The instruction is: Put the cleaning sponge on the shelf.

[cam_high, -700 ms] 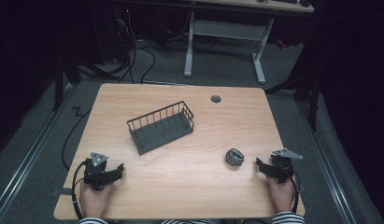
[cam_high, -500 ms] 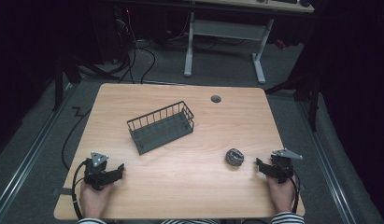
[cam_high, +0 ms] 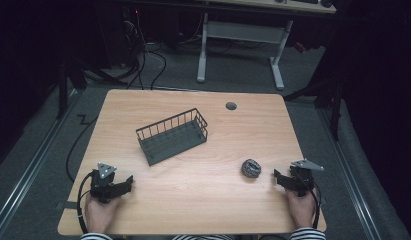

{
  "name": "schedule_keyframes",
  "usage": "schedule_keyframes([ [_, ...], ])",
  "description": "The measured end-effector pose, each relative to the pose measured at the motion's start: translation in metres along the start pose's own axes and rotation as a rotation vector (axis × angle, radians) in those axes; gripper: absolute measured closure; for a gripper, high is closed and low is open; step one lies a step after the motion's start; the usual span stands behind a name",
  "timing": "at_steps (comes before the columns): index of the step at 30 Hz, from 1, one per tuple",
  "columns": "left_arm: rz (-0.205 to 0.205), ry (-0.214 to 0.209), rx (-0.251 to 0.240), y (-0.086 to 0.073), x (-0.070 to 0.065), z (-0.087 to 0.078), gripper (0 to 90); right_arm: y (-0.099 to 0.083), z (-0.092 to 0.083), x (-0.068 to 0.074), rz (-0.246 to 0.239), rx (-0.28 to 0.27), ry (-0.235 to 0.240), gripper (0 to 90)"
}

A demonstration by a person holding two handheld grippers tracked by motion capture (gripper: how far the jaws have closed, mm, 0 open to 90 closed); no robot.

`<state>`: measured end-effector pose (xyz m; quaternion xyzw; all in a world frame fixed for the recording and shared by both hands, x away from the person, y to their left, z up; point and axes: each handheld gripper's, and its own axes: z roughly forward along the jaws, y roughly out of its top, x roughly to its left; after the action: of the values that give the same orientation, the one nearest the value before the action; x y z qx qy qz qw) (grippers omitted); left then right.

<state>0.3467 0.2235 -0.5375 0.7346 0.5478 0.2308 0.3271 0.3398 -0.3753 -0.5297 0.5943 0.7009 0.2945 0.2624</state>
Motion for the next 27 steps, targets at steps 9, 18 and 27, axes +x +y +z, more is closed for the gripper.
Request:
schedule_keyframes([
  [9,-0.035,-0.013,-0.003,0.000,0.004,-0.003,22.2,0.000,0.000,0.000,0.001,0.000,0.000,32.0],
  [18,-0.054,-0.026,0.000,0.000,0.007,-0.008,21.8,0.000,0.000,0.000,0.000,0.000,0.000,31.9],
  [27,-0.039,-0.078,0.005,0.014,0.005,-0.024,18.7,0.000,0.000,0.000,0.001,0.002,0.003,31.2],
])
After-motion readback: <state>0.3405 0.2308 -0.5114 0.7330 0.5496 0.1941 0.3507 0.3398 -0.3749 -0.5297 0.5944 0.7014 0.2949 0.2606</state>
